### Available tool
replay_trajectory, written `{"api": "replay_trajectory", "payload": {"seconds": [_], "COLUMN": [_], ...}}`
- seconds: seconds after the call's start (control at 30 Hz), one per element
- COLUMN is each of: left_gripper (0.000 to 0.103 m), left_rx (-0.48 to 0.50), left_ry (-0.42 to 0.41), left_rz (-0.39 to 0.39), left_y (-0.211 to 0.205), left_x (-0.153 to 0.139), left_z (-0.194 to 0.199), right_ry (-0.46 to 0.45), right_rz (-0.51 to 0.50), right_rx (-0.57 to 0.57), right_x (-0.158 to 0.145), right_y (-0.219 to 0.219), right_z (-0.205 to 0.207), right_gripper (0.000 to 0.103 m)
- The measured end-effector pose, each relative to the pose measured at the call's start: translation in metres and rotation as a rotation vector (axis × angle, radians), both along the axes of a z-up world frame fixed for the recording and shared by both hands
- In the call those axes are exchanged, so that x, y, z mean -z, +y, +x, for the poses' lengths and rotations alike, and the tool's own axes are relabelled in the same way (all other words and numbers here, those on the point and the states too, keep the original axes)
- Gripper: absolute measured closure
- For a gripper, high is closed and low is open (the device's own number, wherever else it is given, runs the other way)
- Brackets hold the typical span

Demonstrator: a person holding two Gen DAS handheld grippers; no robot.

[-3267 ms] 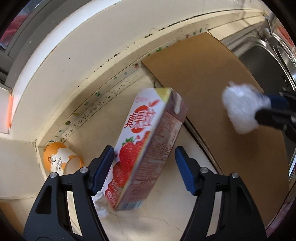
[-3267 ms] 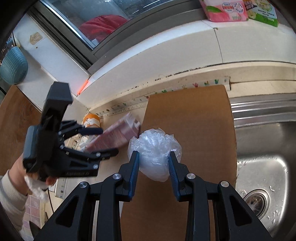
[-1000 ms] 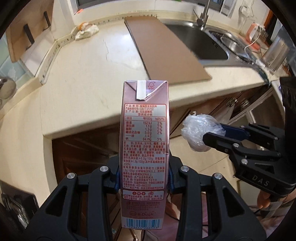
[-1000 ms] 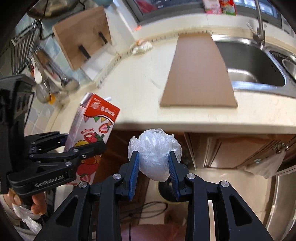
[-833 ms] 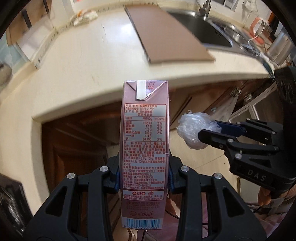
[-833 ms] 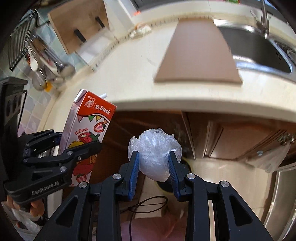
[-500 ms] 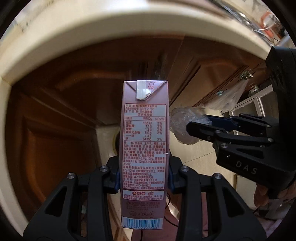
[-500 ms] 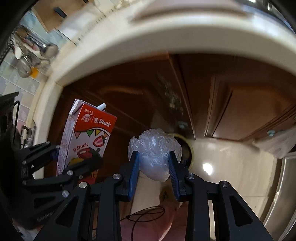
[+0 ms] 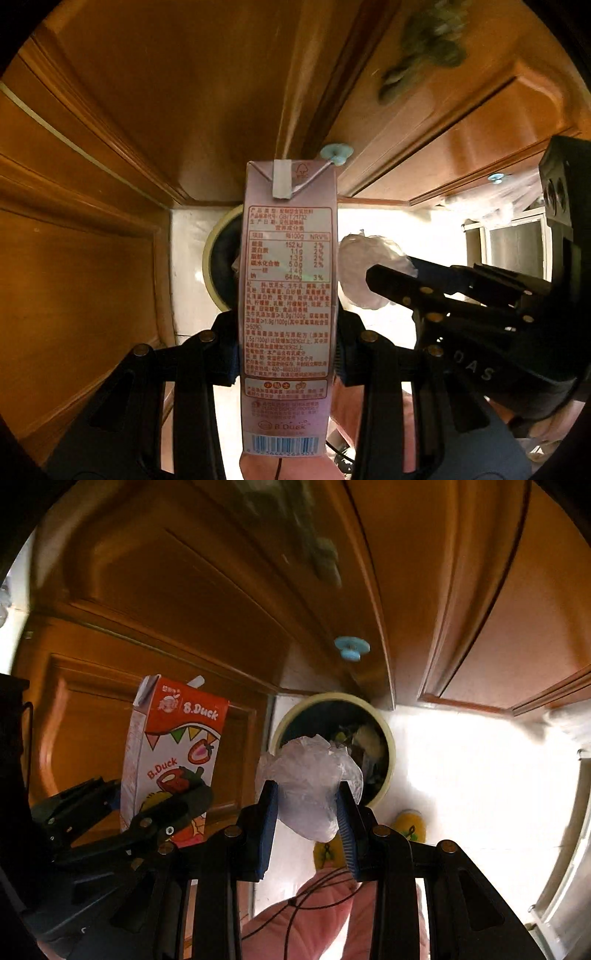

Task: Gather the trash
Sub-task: 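Carry the bag and juice box down over the black bin and open both grippers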

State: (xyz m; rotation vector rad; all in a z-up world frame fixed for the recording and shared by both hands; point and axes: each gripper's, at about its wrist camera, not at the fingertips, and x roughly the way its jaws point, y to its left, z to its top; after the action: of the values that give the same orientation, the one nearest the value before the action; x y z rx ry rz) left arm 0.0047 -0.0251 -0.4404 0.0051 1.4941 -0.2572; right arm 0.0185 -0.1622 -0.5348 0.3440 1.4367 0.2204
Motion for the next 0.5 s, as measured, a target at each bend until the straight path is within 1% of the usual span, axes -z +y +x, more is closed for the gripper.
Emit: {"api": "replay_trajectory", "payload": {"seconds": [0.07, 0.1, 0.13, 0.17, 0.2, 0.23, 0.33, 0.43, 0.5], "left_gripper": [0.069, 0.067, 0.059, 0.055, 0.048, 0.043, 0.042, 0.042, 0.042], "left_rx": [-0.004, -0.006, -0.01, -0.016, -0.026, -0.033, -0.041, -0.051, -0.056], "left_ry": [0.02, 0.032, 0.043, 0.049, 0.05, 0.051, 0.051, 0.043, 0.04], "left_rz": [0.002, 0.011, 0.021, 0.027, 0.036, 0.039, 0.056, 0.065, 0.063], "left_y": [0.003, 0.006, 0.009, 0.012, 0.017, 0.022, 0.036, 0.042, 0.05], "left_x": [0.017, 0.026, 0.034, 0.039, 0.045, 0.049, 0.052, 0.05, 0.041], "left_z": [0.003, 0.005, 0.007, 0.008, 0.009, 0.011, 0.015, 0.015, 0.014], "right_ry": [0.013, 0.016, 0.019, 0.024, 0.029, 0.035, 0.055, 0.06, 0.062], "right_rz": [-0.001, -0.005, -0.009, -0.01, -0.008, -0.006, -0.005, -0.013, -0.01], "right_rx": [0.003, 0.003, 0.002, 0.001, 0.003, 0.005, 0.023, 0.026, 0.028], "right_x": [0.017, 0.025, 0.03, 0.036, 0.04, 0.044, 0.053, 0.054, 0.049], "right_y": [0.004, 0.006, 0.007, 0.009, 0.014, 0.015, 0.014, 0.012, 0.012], "right_z": [0.002, 0.004, 0.005, 0.006, 0.007, 0.008, 0.009, 0.007, 0.004], "right_gripper": [0.072, 0.072, 0.071, 0.071, 0.07, 0.068, 0.065, 0.064, 0.062]}}
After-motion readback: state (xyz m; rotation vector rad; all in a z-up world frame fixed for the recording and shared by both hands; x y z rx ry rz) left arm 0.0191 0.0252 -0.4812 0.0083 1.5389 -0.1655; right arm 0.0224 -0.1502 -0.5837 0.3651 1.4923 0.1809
